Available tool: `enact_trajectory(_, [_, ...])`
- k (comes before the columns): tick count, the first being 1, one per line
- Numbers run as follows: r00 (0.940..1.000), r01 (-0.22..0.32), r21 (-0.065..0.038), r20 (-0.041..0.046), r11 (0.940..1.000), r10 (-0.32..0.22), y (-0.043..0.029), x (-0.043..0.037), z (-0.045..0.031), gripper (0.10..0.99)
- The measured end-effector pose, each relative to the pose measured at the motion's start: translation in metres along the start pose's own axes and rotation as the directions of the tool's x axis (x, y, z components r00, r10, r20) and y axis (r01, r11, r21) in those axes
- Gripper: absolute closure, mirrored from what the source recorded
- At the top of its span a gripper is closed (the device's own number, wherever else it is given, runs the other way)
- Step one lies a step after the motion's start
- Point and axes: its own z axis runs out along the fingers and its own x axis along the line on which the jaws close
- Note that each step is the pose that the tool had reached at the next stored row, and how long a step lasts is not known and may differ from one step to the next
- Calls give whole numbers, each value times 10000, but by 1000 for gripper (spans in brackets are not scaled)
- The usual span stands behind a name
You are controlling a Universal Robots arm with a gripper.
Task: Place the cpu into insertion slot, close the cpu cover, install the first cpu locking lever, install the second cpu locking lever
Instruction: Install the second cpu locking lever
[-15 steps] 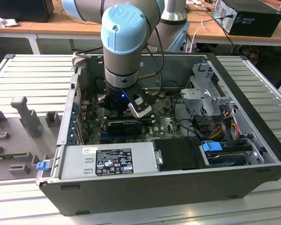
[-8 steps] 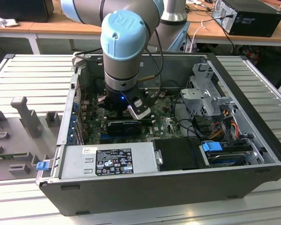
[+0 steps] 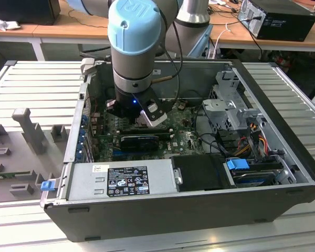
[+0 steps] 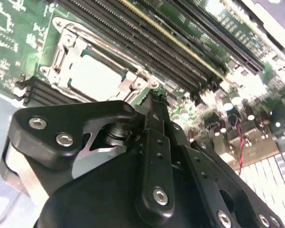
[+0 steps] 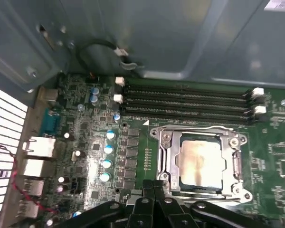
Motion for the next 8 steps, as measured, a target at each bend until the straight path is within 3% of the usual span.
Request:
enact_trajectory(5, [10000, 0, -1, 1, 10000, 0, 38, -1, -116, 980])
enact_trajectory(8, [10000, 1, -3, 1, 10000, -1, 41, -1, -123, 980])
